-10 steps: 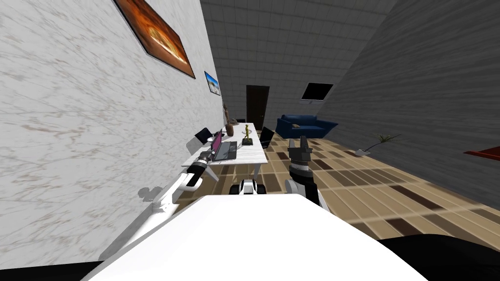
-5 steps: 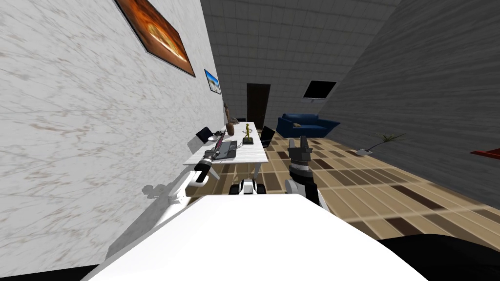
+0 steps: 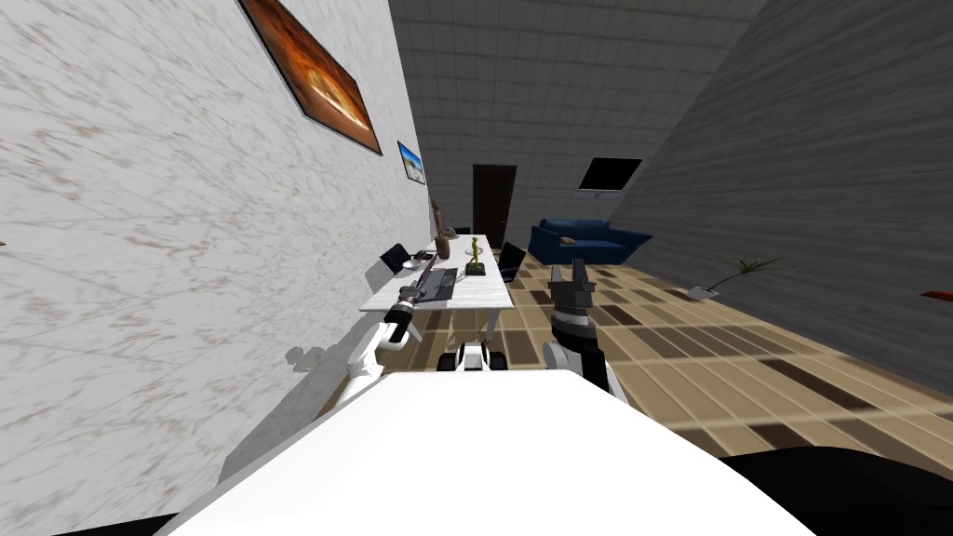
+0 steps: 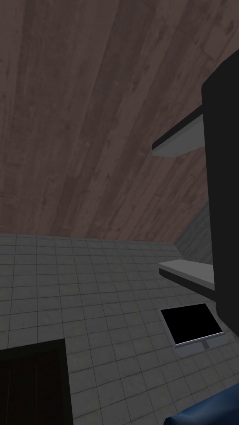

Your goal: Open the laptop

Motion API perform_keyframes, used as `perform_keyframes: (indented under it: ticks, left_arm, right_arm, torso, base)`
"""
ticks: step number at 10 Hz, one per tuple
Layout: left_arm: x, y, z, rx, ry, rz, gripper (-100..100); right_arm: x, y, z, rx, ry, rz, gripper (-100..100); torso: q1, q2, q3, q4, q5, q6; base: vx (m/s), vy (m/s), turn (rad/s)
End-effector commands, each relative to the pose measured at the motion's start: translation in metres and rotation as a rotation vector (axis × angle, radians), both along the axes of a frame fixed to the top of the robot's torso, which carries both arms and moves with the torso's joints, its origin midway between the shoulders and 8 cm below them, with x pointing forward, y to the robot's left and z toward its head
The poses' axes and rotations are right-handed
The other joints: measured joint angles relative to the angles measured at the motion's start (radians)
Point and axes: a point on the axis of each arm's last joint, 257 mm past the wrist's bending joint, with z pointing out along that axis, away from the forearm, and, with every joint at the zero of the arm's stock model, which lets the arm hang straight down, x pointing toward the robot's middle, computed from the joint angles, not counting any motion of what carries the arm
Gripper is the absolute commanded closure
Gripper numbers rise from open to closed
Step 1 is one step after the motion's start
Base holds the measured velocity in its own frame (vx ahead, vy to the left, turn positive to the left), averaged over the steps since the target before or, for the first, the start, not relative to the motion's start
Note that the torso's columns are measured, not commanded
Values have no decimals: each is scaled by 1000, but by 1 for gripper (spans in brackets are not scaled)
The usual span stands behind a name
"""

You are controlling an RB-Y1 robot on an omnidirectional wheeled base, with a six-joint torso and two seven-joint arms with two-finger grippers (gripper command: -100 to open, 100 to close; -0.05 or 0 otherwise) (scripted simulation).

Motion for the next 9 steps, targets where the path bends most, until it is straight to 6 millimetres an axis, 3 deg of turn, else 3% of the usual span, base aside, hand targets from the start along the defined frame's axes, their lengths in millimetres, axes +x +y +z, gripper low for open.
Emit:
perform_keyframes:
  ticks: [1,2,4,6,7,9]
  left_arm:
    - [4,-9,-27,40,45,13,100]
    - [12,-23,-26,85,35,-2,100]
    - [12,-26,-36,79,54,3,100]
    - [28,-61,-43,144,52,-33,100]
    - [27,-68,-53,154,72,-33,100]
    - [27,-68,-53,154,72,-33,100]
  right_arm:
    - [0,0,0,0,0,0,0]
    - [0,0,0,0,0,0,0]
    - [0,0,0,0,0,0,0]
    - [0,0,0,0,0,0,0]
    - [0,0,0,0,0,0,0]
    - [0,0,0,0,0,0,0]
  torso:
    - [0,-1,0,0,0,0]
    - [1,-2,-1,0,0,-1]
    - [1,-3,-2,0,-1,0]
    - [1,-6,-4,-2,-1,0]
    - [1,-4,-3,0,-1,1]
    - [-2,-1,-1,2,-3,0]
  base:
    - [-30,23,15]
    - [-25,33,38]
    - [-19,16,15]
    - [-27,34,60]
    - [-28,38,19]
    - [-11,8,-10]
